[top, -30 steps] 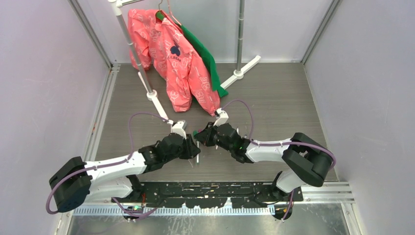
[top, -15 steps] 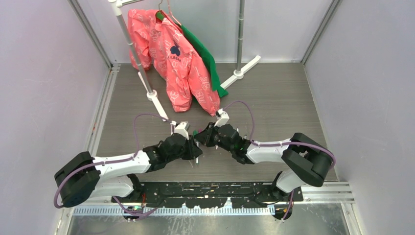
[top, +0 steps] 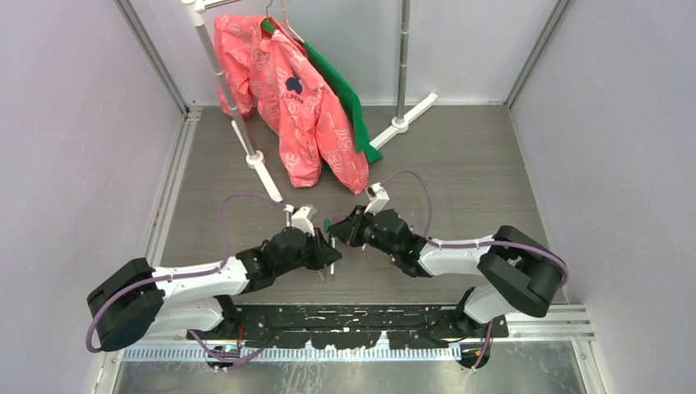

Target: Open the pen caps

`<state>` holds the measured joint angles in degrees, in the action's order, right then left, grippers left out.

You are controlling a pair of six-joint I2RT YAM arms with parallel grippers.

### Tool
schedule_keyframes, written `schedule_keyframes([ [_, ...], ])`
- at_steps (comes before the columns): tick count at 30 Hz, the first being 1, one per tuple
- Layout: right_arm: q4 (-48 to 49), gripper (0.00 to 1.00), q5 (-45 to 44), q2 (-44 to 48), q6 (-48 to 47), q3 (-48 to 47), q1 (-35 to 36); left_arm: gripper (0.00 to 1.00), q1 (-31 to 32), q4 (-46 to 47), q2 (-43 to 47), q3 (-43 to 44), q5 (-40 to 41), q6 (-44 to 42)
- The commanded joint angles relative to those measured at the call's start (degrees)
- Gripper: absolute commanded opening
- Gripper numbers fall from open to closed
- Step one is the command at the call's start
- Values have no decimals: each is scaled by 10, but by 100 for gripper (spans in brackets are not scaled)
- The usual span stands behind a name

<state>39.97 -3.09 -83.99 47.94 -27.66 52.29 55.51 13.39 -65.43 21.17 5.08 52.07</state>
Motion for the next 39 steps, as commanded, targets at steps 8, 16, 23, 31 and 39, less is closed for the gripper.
schedule_keyframes([
  [8, 40, 1, -38, 72, -11, 4, -115, 0, 4, 8, -13, -7, -17, -7],
  [16, 96, 1, -8, 37, -20, -11, -145, 0, 15, 34, -28, -14, -42, -12],
  [23, 176, 1, 111, 16, -10, 11, -192, 0, 15, 92, -31, -19, -131, -36],
  [31, 187, 1, 141, 6, -10, 17, -213, 0, 17, 92, -36, -10, -151, -53],
  [39, -111, 1, 60, 30, -69, -54, -204, 0, 17, -52, 2, 17, 40, -24],
])
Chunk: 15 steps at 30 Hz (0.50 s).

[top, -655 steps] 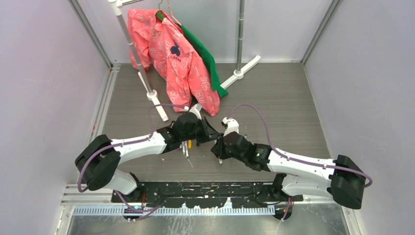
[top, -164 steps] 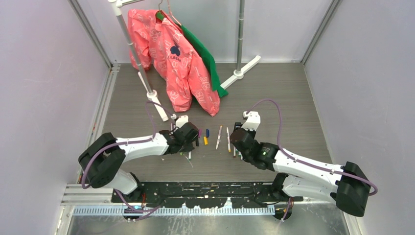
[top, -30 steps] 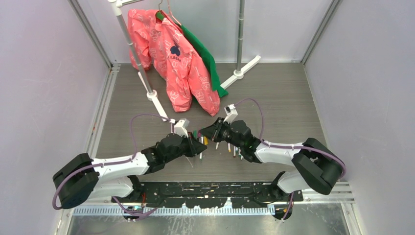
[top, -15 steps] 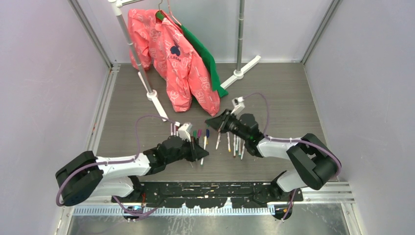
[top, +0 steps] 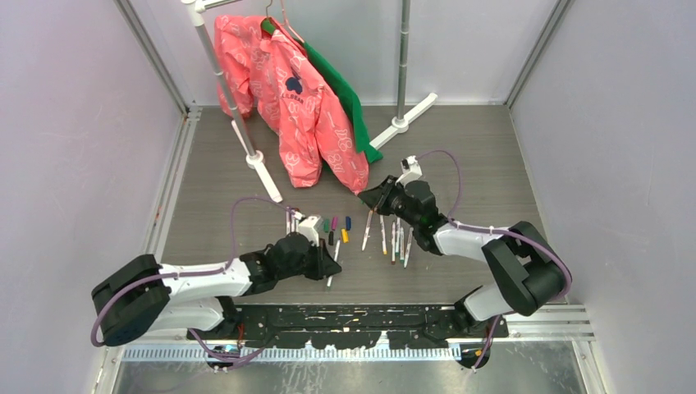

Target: Open the pen caps

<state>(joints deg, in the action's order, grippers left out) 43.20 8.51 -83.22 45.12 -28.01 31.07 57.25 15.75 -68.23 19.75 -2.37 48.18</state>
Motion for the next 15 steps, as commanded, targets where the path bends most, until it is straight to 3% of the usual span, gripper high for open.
schedule_keyframes([
  [1, -174, 1, -67, 17, -45, -63, 13, 0, -1, -102, 36, 35, 154, 26],
  [6, -283, 1, -153, -36, -66, -122, 65, 0, -1, -175, 53, 56, 226, 43],
  [15, -347, 1, -217, -110, -61, -173, 132, 0, 0, -238, 59, 88, 268, 50],
])
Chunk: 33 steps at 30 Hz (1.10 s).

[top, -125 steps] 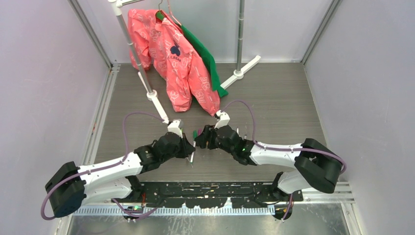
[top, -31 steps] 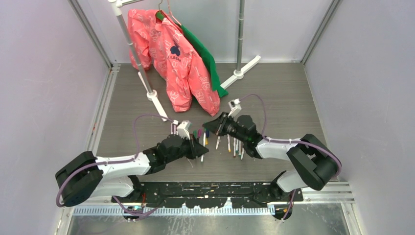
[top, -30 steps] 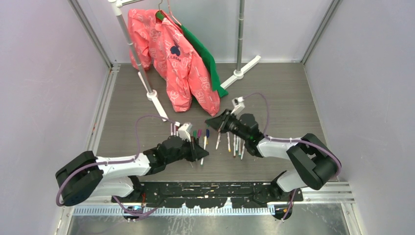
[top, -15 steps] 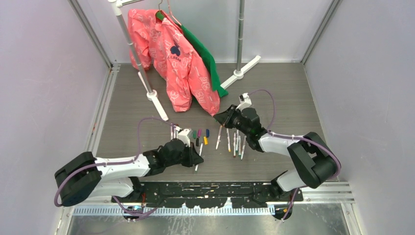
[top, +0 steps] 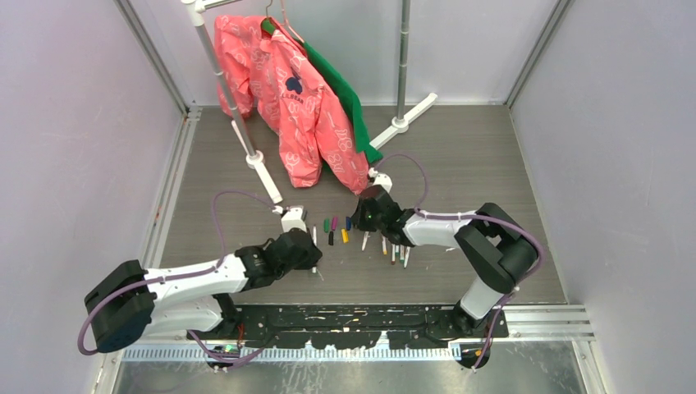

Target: Open the pen caps

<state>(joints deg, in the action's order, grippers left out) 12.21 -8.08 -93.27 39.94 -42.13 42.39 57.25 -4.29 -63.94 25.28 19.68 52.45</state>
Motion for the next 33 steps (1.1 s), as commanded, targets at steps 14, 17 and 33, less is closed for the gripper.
schedule_keyframes([
  [14, -75, 32, -91, -37, -4, -53, 70, 0, 0, -69, 5, 91, 66, -9],
  [17, -84, 40, -103, -27, -5, -52, 73, 0, 0, -70, -3, 100, 69, -15],
  [33, -98, 46, -160, 83, -8, -10, 78, 0, -1, -76, -96, 199, 66, -46],
])
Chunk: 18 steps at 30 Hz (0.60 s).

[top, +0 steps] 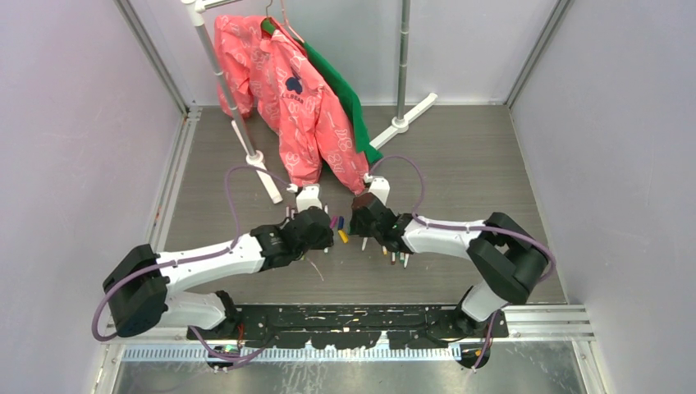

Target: Open the pen caps

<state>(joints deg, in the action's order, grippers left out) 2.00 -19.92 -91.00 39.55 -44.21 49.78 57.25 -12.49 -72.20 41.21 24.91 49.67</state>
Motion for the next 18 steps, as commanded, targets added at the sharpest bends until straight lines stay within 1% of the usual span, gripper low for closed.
schedule_keyframes([
  [1, 0, 46, -51, 73, -4, 14, 3, 0, 0, 6, -20, 47, 12, -22],
  [5, -16, 46, -102, 123, -2, 31, 3, 0, -1, 15, -62, 81, -15, -32],
  [11, -68, 46, -179, 191, 18, 57, 4, 0, -5, 74, -154, 124, -89, -39],
  [14, -79, 46, -204, 214, 23, 72, 3, 0, -5, 84, -205, 156, -115, -34],
  [18, -88, 46, -217, 235, 27, 84, 1, 0, -5, 98, -255, 193, -139, -27],
])
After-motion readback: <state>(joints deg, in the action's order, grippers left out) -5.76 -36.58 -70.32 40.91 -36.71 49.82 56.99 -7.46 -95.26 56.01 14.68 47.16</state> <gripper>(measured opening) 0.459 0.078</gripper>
